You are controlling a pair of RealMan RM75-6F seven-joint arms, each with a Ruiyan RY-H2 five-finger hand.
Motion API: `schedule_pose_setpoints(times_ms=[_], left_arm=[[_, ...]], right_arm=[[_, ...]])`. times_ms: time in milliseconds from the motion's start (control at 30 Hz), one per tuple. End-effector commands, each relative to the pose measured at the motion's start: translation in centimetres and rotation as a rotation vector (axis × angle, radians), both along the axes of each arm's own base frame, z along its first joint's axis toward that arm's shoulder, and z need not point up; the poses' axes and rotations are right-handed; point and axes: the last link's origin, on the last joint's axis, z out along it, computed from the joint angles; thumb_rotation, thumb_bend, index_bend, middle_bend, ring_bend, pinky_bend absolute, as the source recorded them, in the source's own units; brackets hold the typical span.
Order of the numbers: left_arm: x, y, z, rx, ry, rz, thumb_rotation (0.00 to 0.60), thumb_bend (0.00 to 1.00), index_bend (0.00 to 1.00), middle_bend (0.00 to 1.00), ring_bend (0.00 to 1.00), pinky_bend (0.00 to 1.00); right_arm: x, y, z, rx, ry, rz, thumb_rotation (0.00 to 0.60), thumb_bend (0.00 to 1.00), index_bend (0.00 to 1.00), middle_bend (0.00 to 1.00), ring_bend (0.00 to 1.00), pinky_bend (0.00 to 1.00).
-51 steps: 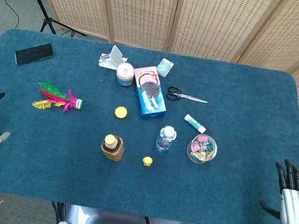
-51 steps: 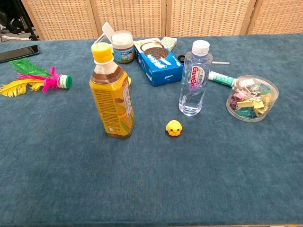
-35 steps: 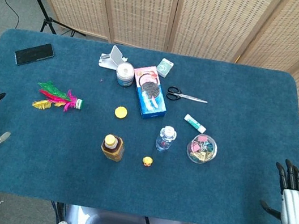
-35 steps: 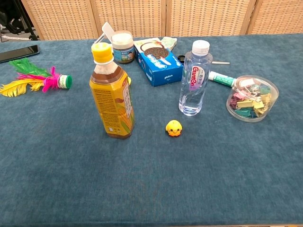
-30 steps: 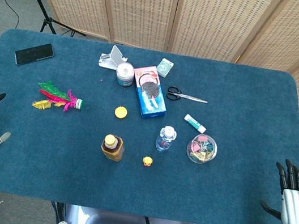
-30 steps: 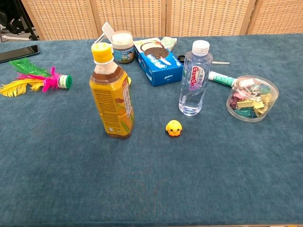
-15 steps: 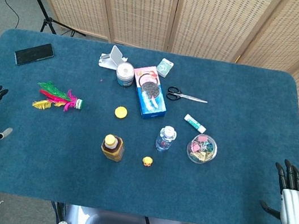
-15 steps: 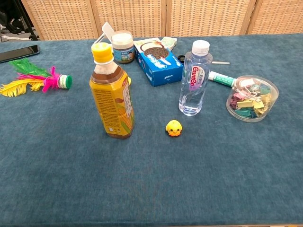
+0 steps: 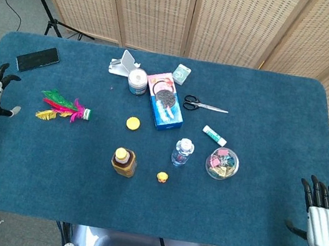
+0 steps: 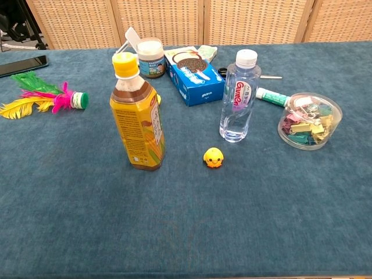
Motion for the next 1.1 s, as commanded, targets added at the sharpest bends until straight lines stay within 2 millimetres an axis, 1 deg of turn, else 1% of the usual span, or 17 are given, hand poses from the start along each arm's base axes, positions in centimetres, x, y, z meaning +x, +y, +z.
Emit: schedule_pose_setpoints(times_ms=[33, 133, 300, 467, 600, 667, 833, 1100], left_arm=[[0.4, 2.7, -0.5, -0.01, 0.025, 0.031, 0.6, 0.25, 0.31, 0.0, 0.0, 0.0], [0.4, 3.8, -1.0, -0.016, 0.035, 0.05, 0.6, 0.26, 0.34, 0.0, 0.0, 0.0], [0.5, 5.1, -1.9, -0.03, 0.02, 0.082, 0.6, 0.27, 0.37, 0.0, 0.0, 0.0], [0.3, 6.0, -3.5, -0.066, 0.038, 0.111, 0.6, 0.27, 0.38, 0.0, 0.0, 0.0], [-0.2, 6.8, -5.2, -0.097, 0.033, 0.155, 0.6, 0.28, 0.38, 0.0, 0.0, 0.0], [-0.5, 7.5, -5.8, -0.099, 0.032, 0.176, 0.6, 0.29, 0.38, 0.0, 0.0, 0.0], [-0.5, 8.4, -6.5, -0.096, 0.021, 0.189, 0.6, 0.3, 0.38, 0.0, 0.0, 0.0], [0.6, 9.6, -7.1, -0.095, 0.003, 0.161, 0.6, 0.32, 0.39, 0.0, 0.0, 0.0]], right_arm=[[-0.1, -0.1, -0.1, 0.003, 0.0, -0.003, 0.6, 0.0, 0.0, 0.0, 0.0, 0.0], [-0.2, -0.2, -0.1, 0.004, -0.002, -0.008, 0.6, 0.0, 0.0, 0.0, 0.0, 0.0], [-0.4, -0.4, -0.1, 0.005, -0.004, -0.016, 0.6, 0.0, 0.0, 0.0, 0.0, 0.0], [-0.7, -0.5, 0.0, 0.003, -0.009, -0.025, 0.6, 0.0, 0.0, 0.0, 0.0, 0.0], [-1.0, -0.7, -0.1, 0.009, -0.014, -0.037, 0.6, 0.0, 0.0, 0.0, 0.0, 0.0], [-1.1, -0.8, 0.0, 0.008, -0.017, -0.041, 0.6, 0.0, 0.0, 0.0, 0.0, 0.0], [-1.3, -0.9, 0.1, 0.002, -0.023, -0.049, 0.6, 0.0, 0.0, 0.0, 0.0, 0.0], [-1.6, -1.1, 0.3, 0.0, -0.026, -0.06, 0.6, 0.0, 0.0, 0.0, 0.0, 0.0]])
